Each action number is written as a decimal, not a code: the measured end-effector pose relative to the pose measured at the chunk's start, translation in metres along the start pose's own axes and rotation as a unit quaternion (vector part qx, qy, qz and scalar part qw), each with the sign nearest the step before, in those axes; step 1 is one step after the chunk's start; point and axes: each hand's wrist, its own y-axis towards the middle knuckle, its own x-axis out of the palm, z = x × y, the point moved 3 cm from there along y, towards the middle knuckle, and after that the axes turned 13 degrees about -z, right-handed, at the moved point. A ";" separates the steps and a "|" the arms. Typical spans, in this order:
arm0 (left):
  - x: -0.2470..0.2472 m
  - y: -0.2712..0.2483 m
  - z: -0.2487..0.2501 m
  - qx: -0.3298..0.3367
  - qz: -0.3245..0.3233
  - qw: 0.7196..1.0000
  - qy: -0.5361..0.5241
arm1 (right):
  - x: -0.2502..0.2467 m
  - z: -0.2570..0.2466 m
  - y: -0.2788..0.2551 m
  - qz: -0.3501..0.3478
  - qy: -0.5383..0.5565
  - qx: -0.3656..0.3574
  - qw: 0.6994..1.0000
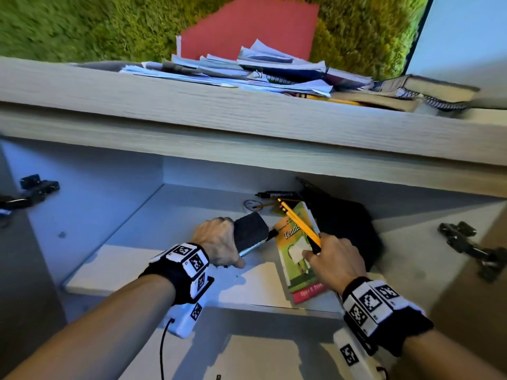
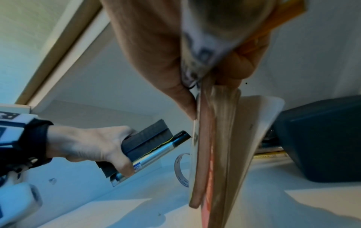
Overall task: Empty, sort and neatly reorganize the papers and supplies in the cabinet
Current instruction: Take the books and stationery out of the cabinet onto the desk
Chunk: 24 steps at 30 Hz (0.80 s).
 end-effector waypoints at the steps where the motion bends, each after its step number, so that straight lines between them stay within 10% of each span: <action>1: -0.001 -0.005 0.000 0.006 -0.001 1.000 0.009 | -0.003 0.001 -0.004 -0.001 -0.010 -0.009 1.000; 16: -0.100 -0.142 0.036 0.162 0.097 0.946 0.265 | -0.197 -0.041 -0.097 -0.066 -0.326 -0.229 0.915; 24: -0.216 -0.214 0.033 0.149 0.257 0.932 0.208 | -0.318 -0.068 -0.138 -0.004 -0.148 -0.258 0.955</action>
